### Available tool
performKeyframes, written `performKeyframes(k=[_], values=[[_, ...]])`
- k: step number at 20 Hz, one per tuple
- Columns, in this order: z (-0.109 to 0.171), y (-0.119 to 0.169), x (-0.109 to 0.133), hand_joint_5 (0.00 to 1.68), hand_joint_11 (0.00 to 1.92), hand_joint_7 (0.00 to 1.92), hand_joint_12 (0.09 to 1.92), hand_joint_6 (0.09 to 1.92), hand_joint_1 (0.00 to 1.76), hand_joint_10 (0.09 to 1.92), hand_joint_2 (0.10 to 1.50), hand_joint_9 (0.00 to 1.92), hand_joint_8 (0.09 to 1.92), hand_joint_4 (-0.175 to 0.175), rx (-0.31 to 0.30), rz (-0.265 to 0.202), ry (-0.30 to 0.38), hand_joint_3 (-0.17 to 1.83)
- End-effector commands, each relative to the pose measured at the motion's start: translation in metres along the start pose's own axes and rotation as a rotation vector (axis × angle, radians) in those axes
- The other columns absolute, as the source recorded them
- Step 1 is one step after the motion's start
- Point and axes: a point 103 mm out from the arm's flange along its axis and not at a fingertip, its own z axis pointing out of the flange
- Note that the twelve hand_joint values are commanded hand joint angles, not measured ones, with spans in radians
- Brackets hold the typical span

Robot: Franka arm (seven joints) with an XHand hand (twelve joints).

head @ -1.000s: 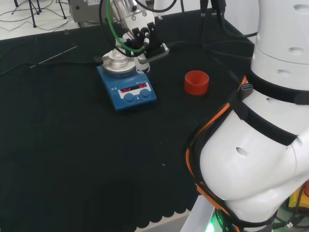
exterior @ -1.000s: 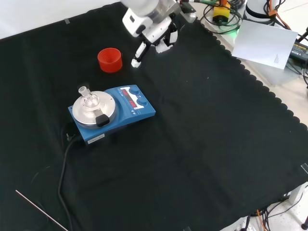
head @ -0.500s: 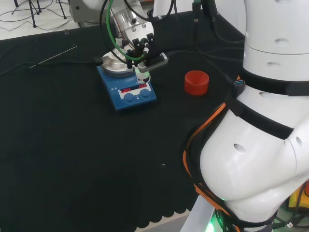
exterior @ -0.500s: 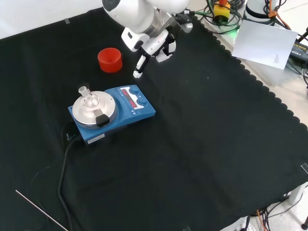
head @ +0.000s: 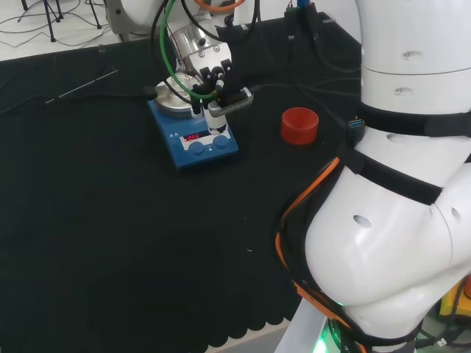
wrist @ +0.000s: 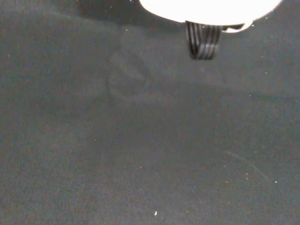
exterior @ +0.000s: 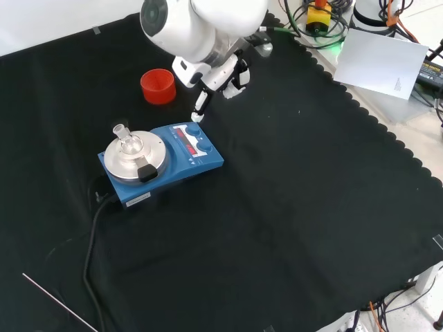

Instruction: Turn on the heater.

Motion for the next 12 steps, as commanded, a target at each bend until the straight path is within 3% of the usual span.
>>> performKeyframes(k=[1, 12], values=[[0.005, 0.01, 0.01, 0.33, 1.83, 1.82, 1.56, 0.09, 1.5, 1.71, 0.59, 1.92, 1.8, -0.046, 0.018, -0.009, -0.014, 1.18], [0.019, 0.023, 0.015, 0.33, 1.82, 1.82, 1.56, 0.09, 1.5, 1.71, 0.59, 1.92, 1.8, -0.044, 0.05, -0.016, -0.005, 1.19]])
